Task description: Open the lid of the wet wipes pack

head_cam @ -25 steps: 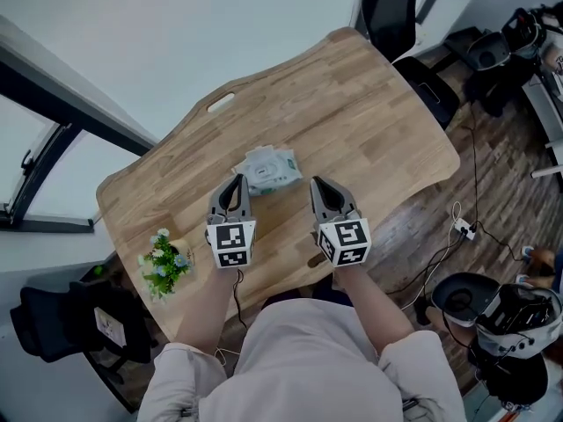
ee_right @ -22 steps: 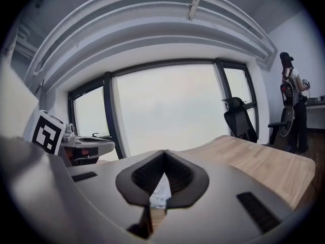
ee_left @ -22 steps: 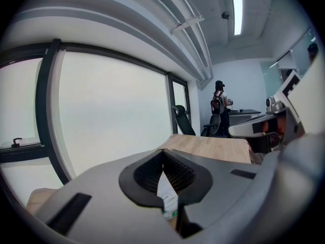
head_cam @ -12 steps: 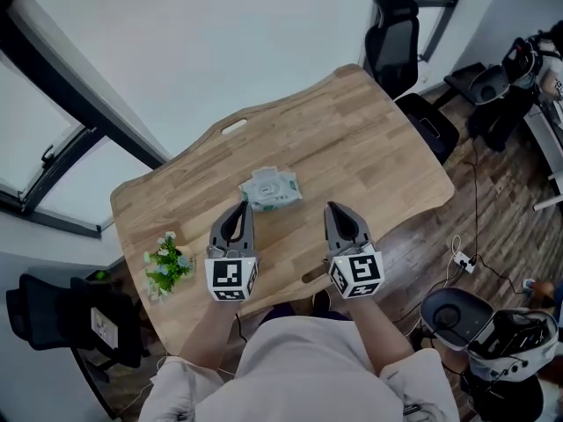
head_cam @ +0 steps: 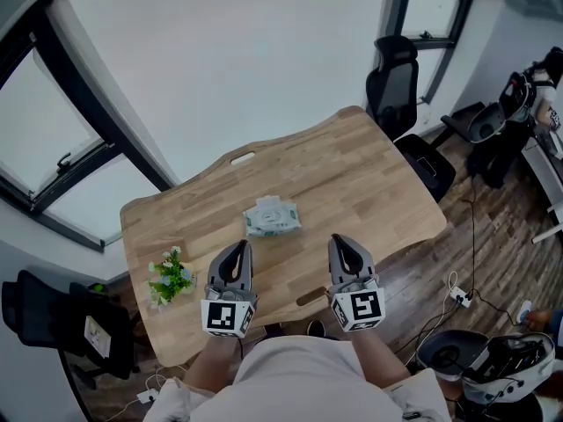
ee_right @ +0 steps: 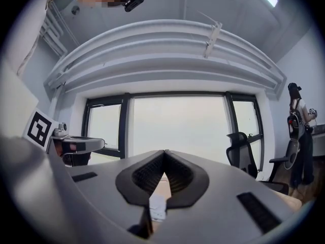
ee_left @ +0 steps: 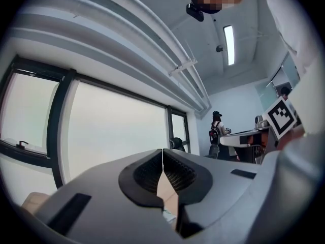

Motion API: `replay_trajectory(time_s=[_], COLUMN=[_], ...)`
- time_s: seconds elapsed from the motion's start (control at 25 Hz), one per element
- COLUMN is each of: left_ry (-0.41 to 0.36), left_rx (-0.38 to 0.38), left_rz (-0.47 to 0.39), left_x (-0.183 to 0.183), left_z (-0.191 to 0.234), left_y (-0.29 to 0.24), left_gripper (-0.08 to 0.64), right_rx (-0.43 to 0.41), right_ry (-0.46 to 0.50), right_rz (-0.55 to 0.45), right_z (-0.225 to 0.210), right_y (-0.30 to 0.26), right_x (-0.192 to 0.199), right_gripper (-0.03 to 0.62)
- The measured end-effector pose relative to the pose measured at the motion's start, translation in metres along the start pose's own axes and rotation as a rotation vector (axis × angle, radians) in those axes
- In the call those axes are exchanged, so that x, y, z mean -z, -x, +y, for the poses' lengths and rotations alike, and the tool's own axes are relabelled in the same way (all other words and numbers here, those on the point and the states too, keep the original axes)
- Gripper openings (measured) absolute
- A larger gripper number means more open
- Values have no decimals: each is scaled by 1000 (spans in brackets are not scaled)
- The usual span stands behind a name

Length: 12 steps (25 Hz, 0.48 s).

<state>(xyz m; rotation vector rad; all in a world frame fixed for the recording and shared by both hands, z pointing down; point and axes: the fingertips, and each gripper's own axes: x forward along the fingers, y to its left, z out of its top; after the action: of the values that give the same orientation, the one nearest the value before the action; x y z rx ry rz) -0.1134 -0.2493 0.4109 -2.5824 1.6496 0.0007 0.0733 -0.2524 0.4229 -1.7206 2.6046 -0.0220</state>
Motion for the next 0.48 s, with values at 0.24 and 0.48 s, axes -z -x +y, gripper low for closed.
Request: replay_trajectory(time_s=[0.24,0.48], left_ry=[33,33], left_rx=[-45,-59], left_rz=[-19,7], left_x=[-8,-4], left_z=[2,-1], left_y=[20,29], left_gripper=[21,21], right_rx=[-2,-15], right_ry=[-30,-36], right_rz=[-28,-42], right_z=[1,4], right_y=[8,14], right_x=[-12,-20], right_gripper=[6,6])
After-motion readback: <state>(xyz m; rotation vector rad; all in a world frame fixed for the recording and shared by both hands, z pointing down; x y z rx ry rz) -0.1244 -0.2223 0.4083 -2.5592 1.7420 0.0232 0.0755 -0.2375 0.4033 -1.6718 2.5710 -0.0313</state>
